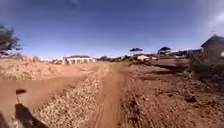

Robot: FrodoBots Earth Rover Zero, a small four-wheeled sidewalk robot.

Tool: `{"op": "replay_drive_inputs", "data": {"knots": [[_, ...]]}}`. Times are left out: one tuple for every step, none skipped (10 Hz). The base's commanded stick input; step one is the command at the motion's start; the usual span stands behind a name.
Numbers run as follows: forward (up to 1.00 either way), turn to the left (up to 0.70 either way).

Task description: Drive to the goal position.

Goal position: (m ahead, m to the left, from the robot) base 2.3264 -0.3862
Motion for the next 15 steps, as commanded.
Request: {"op": "replay_drive_inputs", "data": {"knots": [[0.5,0.0],[0.5,0.0],[0.5,0.0],[0.5,0.0],[0.5,0.0],[0.5,0.0],[0.5,0.0],[0.5,0.0],[0.5,0.0],[0.5,0.0],[0.5,0.0],[0.5,0.0],[0.5,0.0],[0.5,0.0],[0.5,0.0]]}}
